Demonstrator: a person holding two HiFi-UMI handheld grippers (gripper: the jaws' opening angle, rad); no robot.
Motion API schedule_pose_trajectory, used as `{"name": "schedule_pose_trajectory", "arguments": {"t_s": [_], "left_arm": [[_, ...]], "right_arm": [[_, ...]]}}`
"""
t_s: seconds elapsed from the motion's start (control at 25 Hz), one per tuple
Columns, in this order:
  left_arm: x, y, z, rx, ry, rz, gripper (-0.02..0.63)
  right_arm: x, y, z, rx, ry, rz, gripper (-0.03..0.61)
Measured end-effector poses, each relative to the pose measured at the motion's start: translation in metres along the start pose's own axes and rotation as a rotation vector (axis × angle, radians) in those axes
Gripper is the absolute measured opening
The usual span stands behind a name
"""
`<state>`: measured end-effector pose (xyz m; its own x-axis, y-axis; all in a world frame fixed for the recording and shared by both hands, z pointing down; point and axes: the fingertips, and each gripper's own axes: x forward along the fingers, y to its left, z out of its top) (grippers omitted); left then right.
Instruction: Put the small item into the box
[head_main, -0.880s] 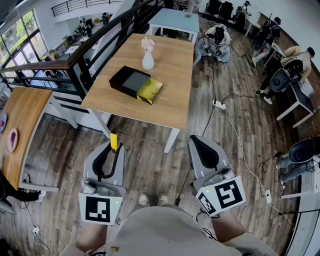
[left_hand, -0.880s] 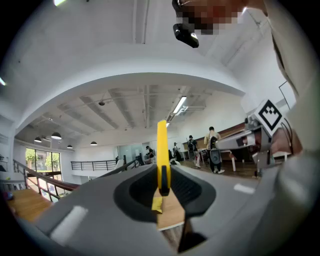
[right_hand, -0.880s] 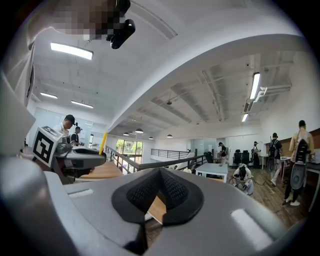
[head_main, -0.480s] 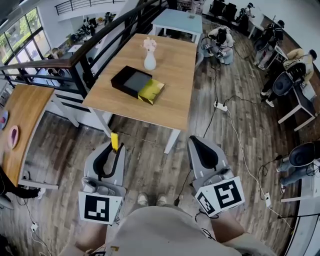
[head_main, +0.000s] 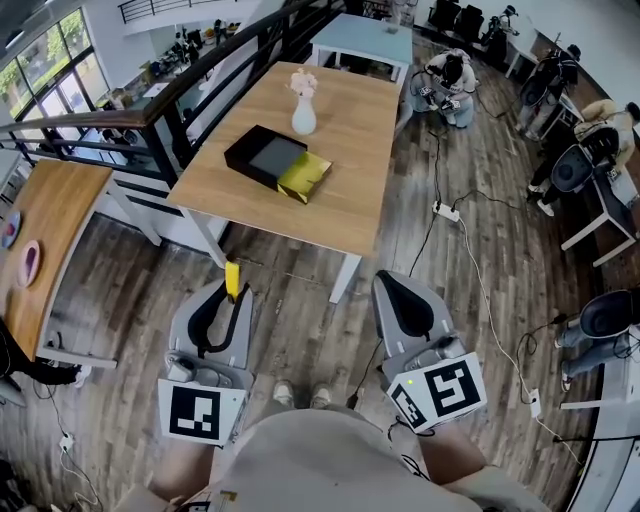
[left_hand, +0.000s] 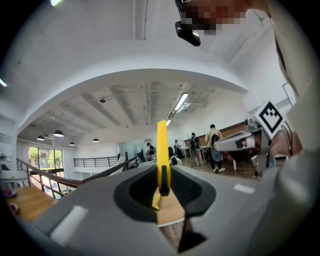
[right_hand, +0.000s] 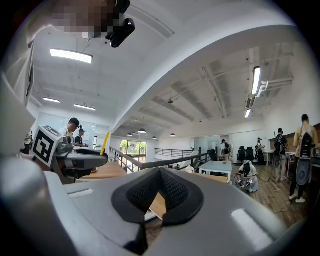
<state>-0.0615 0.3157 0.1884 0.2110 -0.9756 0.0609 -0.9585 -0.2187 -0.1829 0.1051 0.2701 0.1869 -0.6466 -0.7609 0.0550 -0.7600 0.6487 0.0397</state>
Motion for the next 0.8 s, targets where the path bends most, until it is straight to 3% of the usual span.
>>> {"name": "schedule_pose_trajectory", "arguments": {"t_s": [0.16,0.28,0.56,0.8], "left_arm": [[0.002,-0.008,-0.001,-0.013,0.001,0.007,0.071],[0.001,-0.014,-0.001,0.02,-0.007,0.016,0.071],[0.005,-0.038,-0.018,-0.002,0.064,0.012,0.071],[0.017,-0.053,-0.02,-0.005,0.073,0.015,0.071]], "right_arm": [[-0.003,-0.003,-0.006,0.005,0.007,0.013,0.0],[-0.007,-0.002,-0.012,0.003,0.028,0.039,0.0],[-0.014,-0.008,-0.031,0.002,0.074,0.079,0.0],[-0.015,-0.021,-0.043,-0.005,0.086,0.109,0.0]]}}
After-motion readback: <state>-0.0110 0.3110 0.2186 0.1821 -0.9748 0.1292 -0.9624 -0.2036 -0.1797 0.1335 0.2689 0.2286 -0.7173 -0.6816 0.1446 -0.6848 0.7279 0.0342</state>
